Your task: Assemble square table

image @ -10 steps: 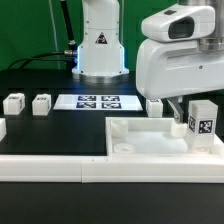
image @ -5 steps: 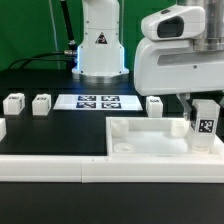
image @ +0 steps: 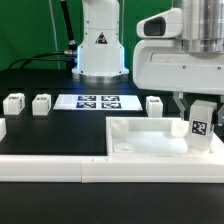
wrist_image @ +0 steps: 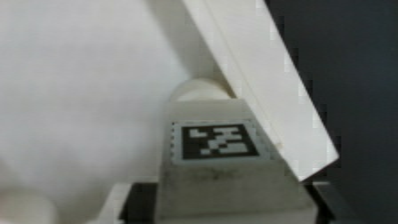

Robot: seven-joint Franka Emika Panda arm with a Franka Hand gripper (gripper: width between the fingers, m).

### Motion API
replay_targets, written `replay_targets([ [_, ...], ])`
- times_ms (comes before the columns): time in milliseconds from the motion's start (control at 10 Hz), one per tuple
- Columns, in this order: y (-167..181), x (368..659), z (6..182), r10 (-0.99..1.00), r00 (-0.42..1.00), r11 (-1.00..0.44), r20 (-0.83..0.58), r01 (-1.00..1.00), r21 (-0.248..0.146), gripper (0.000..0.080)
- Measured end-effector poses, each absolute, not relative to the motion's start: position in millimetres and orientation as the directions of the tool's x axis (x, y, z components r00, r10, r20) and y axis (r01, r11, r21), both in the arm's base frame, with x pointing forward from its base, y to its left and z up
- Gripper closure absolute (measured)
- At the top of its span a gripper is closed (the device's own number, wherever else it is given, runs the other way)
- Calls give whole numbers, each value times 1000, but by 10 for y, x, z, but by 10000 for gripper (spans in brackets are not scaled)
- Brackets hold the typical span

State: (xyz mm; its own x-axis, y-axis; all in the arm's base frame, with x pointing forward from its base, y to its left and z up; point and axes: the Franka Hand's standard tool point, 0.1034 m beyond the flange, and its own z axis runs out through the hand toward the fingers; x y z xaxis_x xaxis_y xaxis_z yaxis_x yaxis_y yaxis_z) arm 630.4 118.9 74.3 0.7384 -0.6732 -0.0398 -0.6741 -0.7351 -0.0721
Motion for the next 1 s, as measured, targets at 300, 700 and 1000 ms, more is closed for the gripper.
replay_targets([
  [300,1214,6292,739,-822,567,-563,-57,-823,-75,506],
  [700,1235,6288,737,-916,391,-386,-87,-920,-68,506],
  [1000,1224,6284,722,-939,327,-318,-110,-944,-91,505],
])
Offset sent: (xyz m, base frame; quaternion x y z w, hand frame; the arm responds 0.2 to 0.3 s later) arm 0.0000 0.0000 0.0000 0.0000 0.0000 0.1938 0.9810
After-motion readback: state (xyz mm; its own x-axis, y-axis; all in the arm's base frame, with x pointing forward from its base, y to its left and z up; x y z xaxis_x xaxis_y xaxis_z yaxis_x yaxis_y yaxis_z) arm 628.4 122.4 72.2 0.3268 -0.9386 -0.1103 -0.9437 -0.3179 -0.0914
